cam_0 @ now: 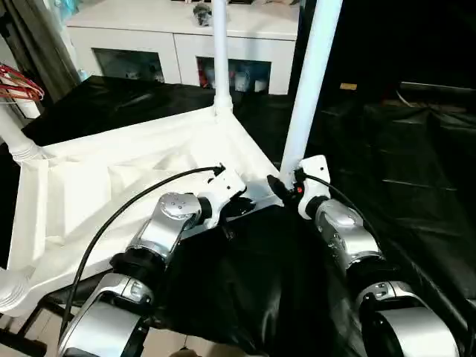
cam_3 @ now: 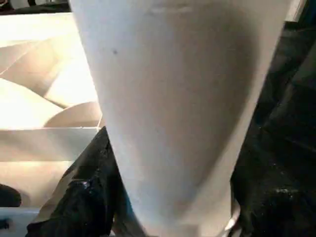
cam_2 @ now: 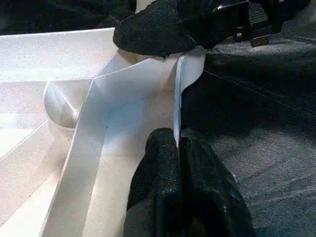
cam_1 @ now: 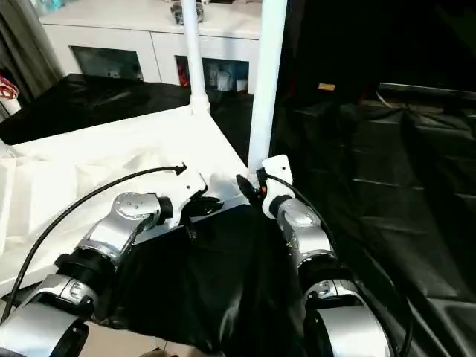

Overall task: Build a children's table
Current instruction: Rotate leg to tighten

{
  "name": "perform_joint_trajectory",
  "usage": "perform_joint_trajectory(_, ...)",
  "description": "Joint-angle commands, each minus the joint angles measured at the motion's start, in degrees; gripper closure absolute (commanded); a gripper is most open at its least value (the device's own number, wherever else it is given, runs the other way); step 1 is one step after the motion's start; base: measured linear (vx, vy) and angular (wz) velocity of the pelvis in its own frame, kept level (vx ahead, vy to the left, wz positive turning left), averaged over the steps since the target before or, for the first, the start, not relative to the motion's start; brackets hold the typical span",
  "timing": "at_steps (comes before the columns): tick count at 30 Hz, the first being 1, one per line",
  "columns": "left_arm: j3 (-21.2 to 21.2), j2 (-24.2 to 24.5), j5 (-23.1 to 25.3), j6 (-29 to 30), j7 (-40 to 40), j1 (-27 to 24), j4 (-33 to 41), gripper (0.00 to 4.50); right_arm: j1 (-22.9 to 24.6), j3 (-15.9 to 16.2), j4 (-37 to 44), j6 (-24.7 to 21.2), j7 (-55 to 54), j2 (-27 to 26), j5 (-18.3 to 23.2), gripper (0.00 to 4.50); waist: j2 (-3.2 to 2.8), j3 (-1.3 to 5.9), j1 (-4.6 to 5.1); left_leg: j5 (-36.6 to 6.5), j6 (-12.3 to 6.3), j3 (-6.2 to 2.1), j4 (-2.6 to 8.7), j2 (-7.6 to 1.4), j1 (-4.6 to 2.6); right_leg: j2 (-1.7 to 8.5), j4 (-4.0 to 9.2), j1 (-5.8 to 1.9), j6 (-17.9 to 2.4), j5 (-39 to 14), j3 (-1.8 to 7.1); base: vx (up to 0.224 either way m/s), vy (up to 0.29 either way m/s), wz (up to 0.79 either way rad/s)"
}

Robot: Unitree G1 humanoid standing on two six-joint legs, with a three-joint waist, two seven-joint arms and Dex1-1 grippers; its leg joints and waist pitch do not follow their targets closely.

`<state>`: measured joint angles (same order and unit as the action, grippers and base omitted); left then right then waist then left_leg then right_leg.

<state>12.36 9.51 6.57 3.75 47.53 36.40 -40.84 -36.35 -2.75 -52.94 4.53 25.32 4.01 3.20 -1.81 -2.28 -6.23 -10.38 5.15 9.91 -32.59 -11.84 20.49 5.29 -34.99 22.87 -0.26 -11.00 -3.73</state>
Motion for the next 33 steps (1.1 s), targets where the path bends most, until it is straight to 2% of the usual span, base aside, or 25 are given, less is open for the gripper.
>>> perform_joint_trajectory(1, 0.22, -2.22, -2.00, -2.81, -0.84, 1.22, 2.61, 4.50, 1.26, 4.64, -1.50, -1.80, 8.68, -5.17, 0.82, 1.18, 0.57, 3.27, 0.11, -11.60, -2.90, 0.00, 3.68, -0.92, 0.20, 2.83, 4.36, -2.78, -11.55, -10.15, 2.13, 0.000, 0.000, 0.00)
perform_joint_trajectory(4, 0.36, -1.17, -2.97, -3.16, 2.55, 0.28, 3.74, 4.50, 1.43, 5.16, -0.65, -1.43, 12.42, -3.37, 0.74, 0.69, 0.52, 3.22, 0.09, -11.80, -2.92, 0.03, 3.69, -1.02, 0.11, 2.86, 4.35, -2.76, -12.06, -10.08, 2.10, 0.000, 0.000, 0.00)
perform_joint_trajectory(6, 0.43, -0.81, -3.25, -3.27, 3.56, 0.01, 4.09, 4.50, 1.54, 5.47, -0.32, -1.31, 13.60, -2.80, 0.62, 0.67, 0.58, 3.21, 0.08, -11.65, -3.17, 0.08, 3.60, -1.01, 0.28, 2.86, 4.28, -2.90, -12.22, -9.70, 2.09, 0.000, 0.000, 0.00)
perform_joint_trajectory(8, 0.86, 1.01, -4.08, -3.39, 7.60, -0.77, 5.16, 4.50, 2.64, 7.01, 2.31, -1.56, 20.66, 0.06, 1.19, 0.67, 0.55, 3.20, 0.08, -11.35, -3.58, 0.07, 3.59, -1.05, 0.25, 2.74, 4.23, -2.97, -12.50, -9.06, 1.97, 0.000, 0.000, 0.00)
perform_joint_trajectory(9, 1.09, 2.71, -4.76, -3.58, 11.09, -1.25, 5.87, 4.50, 3.99, 8.35, 5.45, -2.01, 28.23, 2.83, 2.32, 0.67, 0.58, 3.24, 0.05, -10.84, -4.04, 0.16, 3.49, -1.09, 0.31, 2.63, 4.11, -3.05, -12.61, -8.06, 2.00, 0.000, 0.000, 0.00)
perform_joint_trajectory(10, 1.09, 2.71, -4.76, -3.58, 11.09, -1.25, 5.87, 4.50, 3.99, 8.35, 5.45, -2.01, 28.23, 2.83, 2.32, 0.67, 0.58, 3.38, -0.15, -10.41, -4.42, 0.13, 3.32, -1.14, 0.24, 2.62, 3.96, -3.10, -12.90, -7.10, 1.93, 0.000, 0.000, 0.00)
perform_joint_trajectory(11, 1.15, 3.53, -5.20, -3.67, 13.03, -1.38, 6.13, 4.50, 4.80, 9.03, 7.23, -2.36, 32.28, 4.36, 3.05, 0.67, 0.58, 3.34, -0.07, -9.65, -5.00, 0.18, 3.28, -1.19, 0.44, 2.59, 3.79, -3.05, -13.45, -5.38, 1.97, 0.000, 0.000, 0.00)
perform_joint_trajectory(13, 1.19, 4.22, -5.60, -3.54, 14.66, -1.51, 6.45, 4.50, 5.50, 9.68, 8.66, -2.67, 35.48, 5.64, 3.52, 0.67, 0.54, 3.53, -0.32, -8.60, -5.64, 0.28, 3.02, -1.25, 0.32, 2.61, 3.61, -2.93, -14.16, -4.00, 1.92, 0.000, 0.000, 0.00)
perform_joint_trajectory(14, 1.25, 5.66, -6.30, -3.09, 17.78, -1.80, 7.15, 4.50, 7.01, 11.24, 11.33, -3.29, 41.71, 8.30, 4.10, 0.67, 0.44, 3.55, -0.44, -7.80, -5.86, 0.23, 2.97, -1.22, 0.41, 2.59, 3.44, -2.98, -14.72, -3.00, 1.87, 0.000, 0.000, 0.00)
perform_joint_trajectory(16, 1.32, 6.17, -6.52, -2.84, 18.90, -1.88, 7.42, 4.50, 7.58, 11.71, 12.21, -3.46, 44.13, 9.38, 4.02, 0.67, 0.42, 3.60, -0.59, -7.17, -6.56, 0.24, 2.78, -1.30, 0.45, 2.56, 3.16, -2.99, -15.34, -0.93, 1.87, 0.000, 0.000, 0.00)
perform_joint_trajectory(19, 1.55, 7.07, -7.07, -2.56, 21.07, -2.13, 7.89, 4.50, 8.27, 12.66, 13.08, -3.70, 46.86, 10.95, 3.42, 0.67, 0.32, 3.47, -0.71, -9.20, -6.06, 0.27, 2.96, -1.39, 0.20, 2.68, 3.41, -2.76, -15.82, -3.01, 1.87, 0.000, 0.000, 0.00)
perform_joint_trajectory(22, 1.80, 7.89, -7.96, -1.79, 23.53, -2.64, 8.98, 4.50, 8.93, 13.74, 14.20, -4.27, 49.21, 12.49, 2.97, 0.67, 0.41, 3.41, -0.77, -10.22, -5.42, 0.22, 3.05, -1.46, 0.23, 2.71, 3.46, -2.85, -15.58, -4.33, 1.92, 0.000, 0.000, 0.00)
perform_joint_trajectory(23, 1.78, 7.97, -8.08, -1.58, 24.20, -2.84, 9.39, 4.50, 9.08, 13.84, 14.57, -4.52, 49.43, 12.68, 2.80, 1.00, 0.46, 3.33, -0.73, -10.41, -5.23, 0.23, 3.14, -1.46, 0.22, 2.73, 3.59, -2.80, -15.41, -5.04, 1.91, 0.000, 0.000, 0.00)
perform_joint_trajectory(25, 1.76, 7.97, -8.08, -1.54, 24.35, -2.97, 9.54, 4.50, 9.01, 13.84, 14.50, -4.41, 49.04, 12.50, 2.57, 1.00, 0.49, 3.37, -0.83, -10.43, -4.92, 0.25, 3.13, -1.49, 0.10, 2.81, 3.64, -2.74, -15.26, -5.83, 1.97, 0.000, 0.000, 0.00)
perform_joint_trajectory(26, 1.77, 7.96, -8.14, -1.47, 24.38, -3.08, 9.70, 4.50, 9.03, 14.06, 14.91, -4.72, 48.75, 12.34, 2.58, 1.06, 0.71, 3.35, -0.86, -10.24, -4.81, 0.30, 3.11, -1.47, 0.11, 2.78, 3.65, -2.74, -15.15, -5.92, 2.01, 0.000, 0.000, 0.00)
perform_joint_trajectory(28, 1.62, 7.89, -8.23, -1.47, 24.35, -3.12, 9.75, 4.50, 9.12, 14.13, 15.59, -5.41, 49.06, 12.19, 2.59, 1.33, 0.62, 3.37, -0.94, -9.61, -4.78, 0.26, 3.08, -1.41, 0.20, 2.76, 3.58, -2.78, -14.86, -5.79, 2.00, 0.000, 0.000, 0.00)
perform_joint_trajectory(30, 1.47, 7.86, -8.31, -1.48, 24.10, -3.13, 9.72, 4.50, 9.17, 14.31, 16.02, -6.05, 49.48, 12.26, 2.87, 1.44, 1.10, 3.42, -0.93, -8.88, -4.96, 0.28, 3.04, -1.39, 0.24, 2.73, 3.48, -2.83, -14.67, -5.25, 1.99, 0.000, 0.000, 0.00)
perform_joint_trajectory(31, 1.43, 7.86, -8.33, -1.50, 24.00, -3.13, 9.66, 4.50, 9.15, 14.38, 16.08, -6.18, 49.60, 12.32, 2.96, 1.44, 1.02, 3.46, -1.04, -8.55, -5.04, 0.26, 3.00, -1.38, 0.21, 2.76, 3.39, -2.85, -14.73, -5.04, 1.98, 0.000, 0.000, 0.00)
perform_joint_trajectory(32, 1.43, 7.89, -8.38, -1.46, 23.97, -3.17, 9.70, 4.50, 9.15, 14.44, 16.16, -6.29, 49.69, 12.39, 3.03, 1.67, 0.93, 3.46, -1.07, -8.22, -5.22, 0.28, 2.94, -1.37, 0.25, 2.75, 3.38, -2.82, -14.68, -4.76, 1.99, 0.000, 0.000, 0.00)
perform_joint_trajectory(33, 1.34, 7.89, -8.40, -1.47, 23.79, -3.26, 9.70, 4.50, 9.12, 14.44, 16.12, -6.42, 49.81, 12.43, 3.08, 1.67, 1.03, 3.44, -1.11, -8.12, -5.30, 0.29, 2.94, -1.35, 0.26, 2.75, 3.39, -2.81, -14.59, -4.80, 1.97, 0.000, 0.000, 0.00)
